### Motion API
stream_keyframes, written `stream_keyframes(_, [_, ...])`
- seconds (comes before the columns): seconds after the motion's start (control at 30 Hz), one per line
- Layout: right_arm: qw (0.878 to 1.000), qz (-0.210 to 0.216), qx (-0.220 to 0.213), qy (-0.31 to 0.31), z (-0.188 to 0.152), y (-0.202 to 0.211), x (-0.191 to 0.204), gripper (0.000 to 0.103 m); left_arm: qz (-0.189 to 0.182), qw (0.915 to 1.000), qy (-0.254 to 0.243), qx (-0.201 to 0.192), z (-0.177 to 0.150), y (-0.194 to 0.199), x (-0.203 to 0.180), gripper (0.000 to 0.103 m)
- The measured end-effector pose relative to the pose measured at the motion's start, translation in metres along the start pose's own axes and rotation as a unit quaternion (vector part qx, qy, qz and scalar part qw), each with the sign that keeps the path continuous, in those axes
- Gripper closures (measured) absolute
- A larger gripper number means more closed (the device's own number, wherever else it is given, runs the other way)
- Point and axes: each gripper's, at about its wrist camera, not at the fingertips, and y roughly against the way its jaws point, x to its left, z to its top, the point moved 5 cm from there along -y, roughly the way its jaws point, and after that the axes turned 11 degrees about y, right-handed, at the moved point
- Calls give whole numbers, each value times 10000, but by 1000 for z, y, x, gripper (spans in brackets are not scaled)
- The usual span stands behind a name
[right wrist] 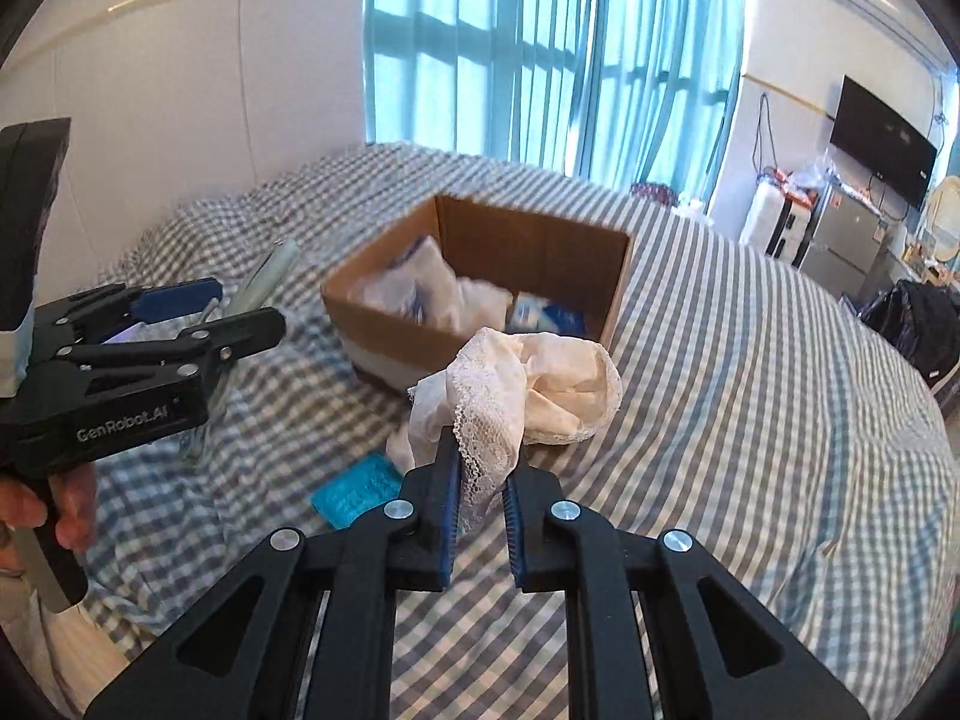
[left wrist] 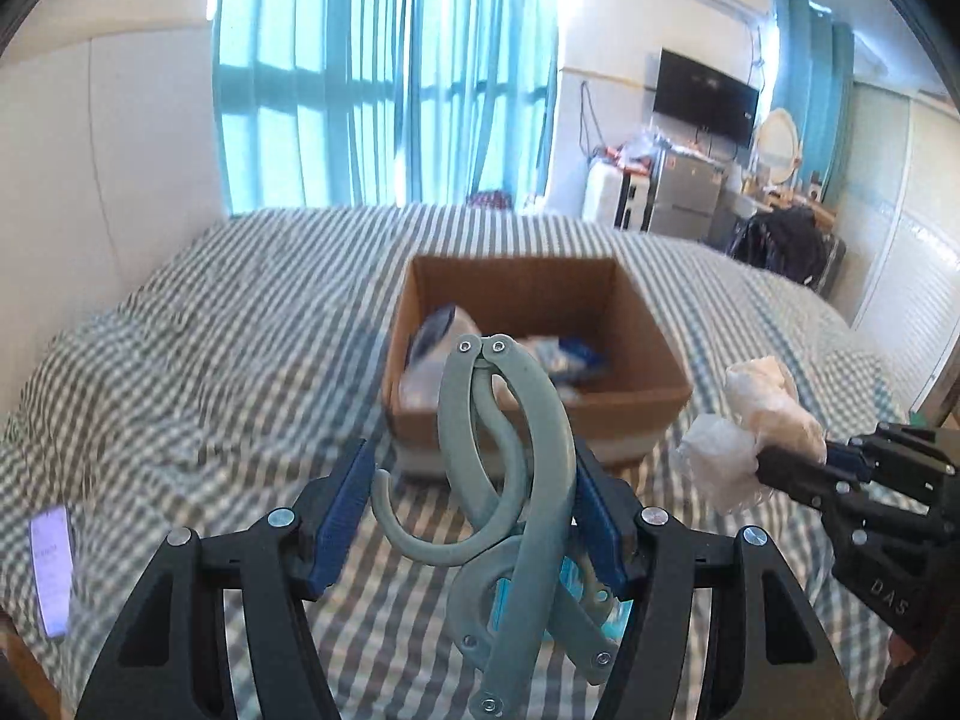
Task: Organize objects
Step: 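Lower the hanger and lace cloth into the box and open both tools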
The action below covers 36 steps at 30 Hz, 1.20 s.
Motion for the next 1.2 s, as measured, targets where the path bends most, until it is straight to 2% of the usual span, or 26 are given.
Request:
stream_keyframes(0.27, [9996, -34, -297, -9, 50, -4, -24, 91, -132, 9995, -117, -270, 57, -20, -11, 38])
stream_keyframes(0.53, [9993, -12, -371, -68, 89, -44, -56, 91, -145, 9991, -246, -314, 94, -75, -20, 38])
stream_keyframes(0.77, [9997, 53, -232, -92, 103, -103, -77, 91, -100, 9991, -412, -83, 97, -138, -28, 38])
stream_keyframes(0.97, [9998, 152, 13, -158, 96, -150, -88, 90, -73, 9988, -456, 187, 86, -180, -28, 37])
stream_keyframes(1.13, [9989, 362, 66, -295, 86, -167, -89, 89, -28, 9982, -522, 304, 73, -190, -26, 37])
stream_keyframes(1.2, [9988, 366, 42, -328, 84, -165, -94, 85, -3, 9980, -534, 324, 70, -186, -26, 35])
